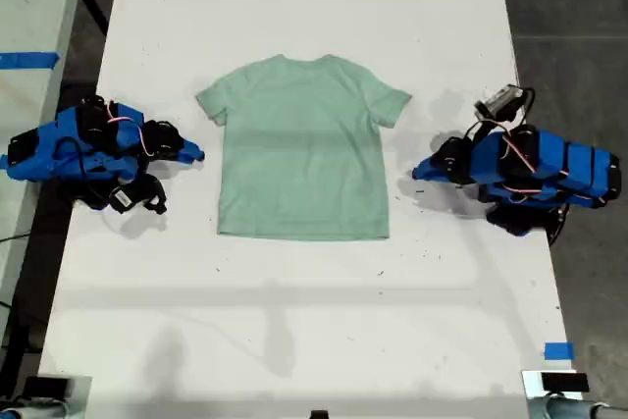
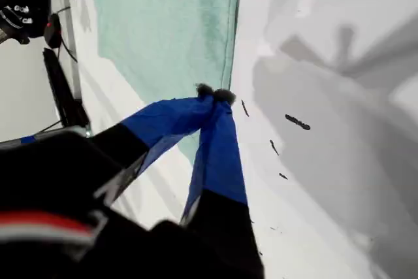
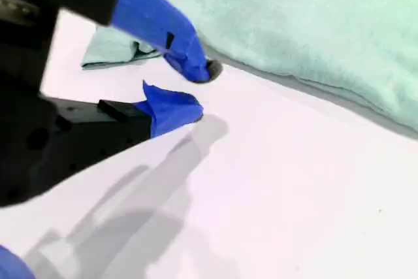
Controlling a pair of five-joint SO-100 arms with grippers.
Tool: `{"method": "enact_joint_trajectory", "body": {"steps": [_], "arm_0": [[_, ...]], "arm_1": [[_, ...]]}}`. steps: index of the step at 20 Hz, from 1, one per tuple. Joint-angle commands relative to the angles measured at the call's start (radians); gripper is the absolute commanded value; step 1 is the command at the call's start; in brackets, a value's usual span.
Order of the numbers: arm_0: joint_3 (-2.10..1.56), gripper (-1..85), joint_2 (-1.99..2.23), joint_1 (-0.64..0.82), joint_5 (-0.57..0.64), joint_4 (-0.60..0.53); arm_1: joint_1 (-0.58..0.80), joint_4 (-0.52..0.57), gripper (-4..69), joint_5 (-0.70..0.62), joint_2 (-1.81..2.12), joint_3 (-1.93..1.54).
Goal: Fold tshirt
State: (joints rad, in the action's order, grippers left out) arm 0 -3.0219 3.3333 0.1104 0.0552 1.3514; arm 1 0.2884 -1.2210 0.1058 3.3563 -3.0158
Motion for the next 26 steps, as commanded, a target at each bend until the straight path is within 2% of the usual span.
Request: {"method": "enact_joint_trajectory", "body": {"steps": [1, 5, 9, 13, 16, 26], "arm_0": [[0.008, 0.8, -0.003, 0.018, -0.032, 0.071], [0.031, 0.0, -0.012, 0.021, -0.069, 0.055], [0.114, 0.0, -0.060, 0.040, -0.080, 0.051], [0.238, 0.0, -0.247, 0.058, -0.081, 0.008], [0.391, 0.0, -0.428, 0.081, -0.061, 0.023], [0.933, 0.0, -0.942, 0.310, 0.152, 0.158]], "arm_1": [[0.009, -0.005, -1.2, 0.017, 0.008, 0.014], [-0.029, -0.020, -1.2, 0.037, 0.006, 0.058], [0.000, -0.071, -1.2, -0.021, -0.067, 0.186], [0.104, -0.061, -1.2, -0.178, -0.379, 0.422], [0.192, -0.060, -1.2, -0.311, -0.601, 0.603], [0.425, -0.115, -1.2, -0.640, -1.078, 1.051]]}}
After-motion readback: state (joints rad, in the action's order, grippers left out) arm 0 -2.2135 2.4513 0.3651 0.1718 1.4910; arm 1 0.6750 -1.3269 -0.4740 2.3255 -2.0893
